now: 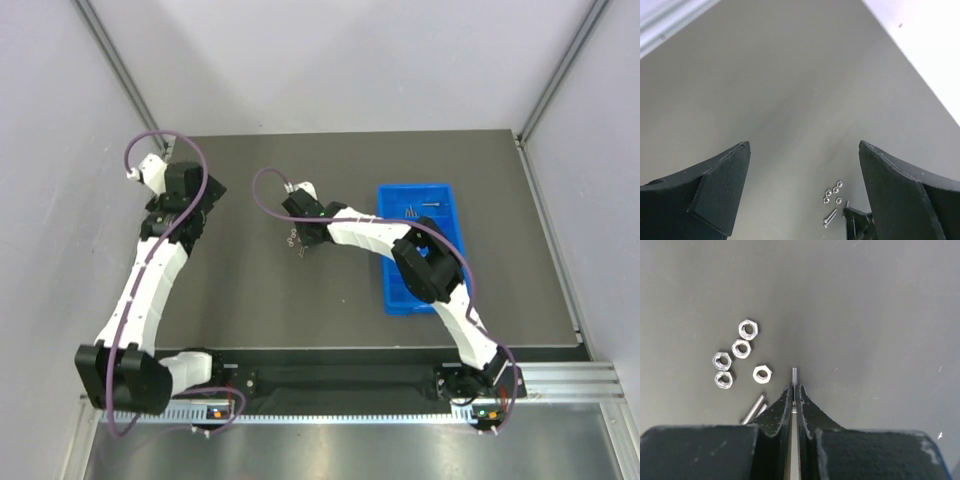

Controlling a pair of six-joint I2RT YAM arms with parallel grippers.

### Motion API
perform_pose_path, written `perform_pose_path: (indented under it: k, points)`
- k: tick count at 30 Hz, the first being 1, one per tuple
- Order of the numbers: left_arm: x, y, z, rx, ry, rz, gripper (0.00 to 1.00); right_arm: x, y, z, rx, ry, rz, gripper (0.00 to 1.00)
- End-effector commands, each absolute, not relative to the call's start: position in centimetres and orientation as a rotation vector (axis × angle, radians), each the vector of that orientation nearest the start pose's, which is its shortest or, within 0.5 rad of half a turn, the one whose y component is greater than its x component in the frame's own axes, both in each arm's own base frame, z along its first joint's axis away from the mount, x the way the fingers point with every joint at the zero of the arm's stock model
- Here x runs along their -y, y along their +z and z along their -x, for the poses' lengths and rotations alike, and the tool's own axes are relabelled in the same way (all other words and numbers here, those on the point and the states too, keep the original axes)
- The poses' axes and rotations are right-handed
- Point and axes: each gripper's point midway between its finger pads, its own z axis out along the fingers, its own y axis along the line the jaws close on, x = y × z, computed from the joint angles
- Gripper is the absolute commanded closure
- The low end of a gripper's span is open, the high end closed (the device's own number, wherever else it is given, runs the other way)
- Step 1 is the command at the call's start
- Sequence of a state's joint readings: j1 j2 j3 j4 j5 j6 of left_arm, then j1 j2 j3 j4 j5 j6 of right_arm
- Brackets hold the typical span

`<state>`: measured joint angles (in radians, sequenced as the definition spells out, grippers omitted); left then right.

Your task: Sort the screws and nuts into containers

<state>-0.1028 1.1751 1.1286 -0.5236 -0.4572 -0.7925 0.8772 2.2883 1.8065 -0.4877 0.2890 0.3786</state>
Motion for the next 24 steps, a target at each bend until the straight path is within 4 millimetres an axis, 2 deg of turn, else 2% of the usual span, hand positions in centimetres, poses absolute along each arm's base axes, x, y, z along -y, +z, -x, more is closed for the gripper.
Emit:
perform_pose_path:
  k: [1, 4, 7, 9, 10, 11, 12, 13, 14, 15, 17, 19, 20, 22, 23, 24]
  points:
    - [0.0, 25.2, -38.6, -1.861, -0.168, 0.942, 0.06, -38.6, 1.5, -35.6, -2.485, 0.119, 0.533, 1.0]
    - [-0.3, 24.1, -39.9, -1.889, -0.129, 0.936, 0.06, -38.4, 3.2, -35.3, -2.47, 0.187, 0.514, 1.0]
    - [-0.6, 23.2, -41.1, -1.901, -0.096, 0.893, 0.05, -38.0, 5.9, -35.7, -2.465, 0.288, 0.449, 1.0]
    - [-0.2, 23.3, -41.9, -1.895, -0.111, 0.808, 0.05, -37.5, 8.7, -36.4, -2.429, 0.359, 0.408, 1.0]
    - [0.1, 22.2, -41.7, -1.914, -0.119, 0.783, 0.06, -37.1, 9.9, -36.6, -2.408, 0.365, 0.396, 1.0]
    - [0.1, 22.0, -41.7, -1.909, -0.123, 0.765, 0.06, -36.5, 12.0, -37.0, -2.37, 0.376, 0.373, 1.0]
    - [0.2, 22.6, -41.8, -1.881, -0.136, 0.743, 0.06, -35.9, 13.1, -37.4, -2.348, 0.369, 0.357, 1.0]
    - [0.6, 21.7, -41.5, -1.9, -0.165, 0.736, 0.06, -35.0, 14.1, -38.0, -2.332, 0.363, 0.331, 1.0]
    - [1.0, 21.8, -41.5, -1.898, -0.201, 0.733, 0.06, -34.1, 15.9, -38.1, -2.307, 0.376, 0.305, 1.0]
    - [1.5, 22.0, -41.5, -1.897, -0.239, 0.714, 0.06, -33.4, 16.7, -38.4, -2.296, 0.379, 0.285, 1.0]
    - [2.6, 21.9, -41.6, -1.912, -0.307, 0.674, 0.07, -30.6, 18.8, -39.4, -2.272, 0.372, 0.209, 1.0]
    - [2.7, 21.7, -41.8, -1.928, -0.309, 0.663, 0.07, -28.1, 19.6, -39.8, -2.261, 0.343, 0.141, 1.0]
    - [2.8, 21.2, -41.6, -1.952, -0.311, 0.666, 0.07, -25.7, 20.2, -40.2, -2.249, 0.305, 0.083, 1.0]
    - [2.9, 20.6, -41.6, -1.983, -0.322, 0.666, 0.07, -23.0, 20.4, -40.4, -2.241, 0.259, 0.015, 1.0]
    - [3.0, 20.3, -41.6, -1.996, -0.327, 0.66, 0.07, -20.6, 20.4, -40.3, -2.238, 0.229, -0.037, 1.0]
    - [3.2, 20.1, -41.6, -2.008, -0.342, 0.656, 0.07, -19.2, 20.3, -40.2, -2.235, 0.199, -0.07, 1.0]
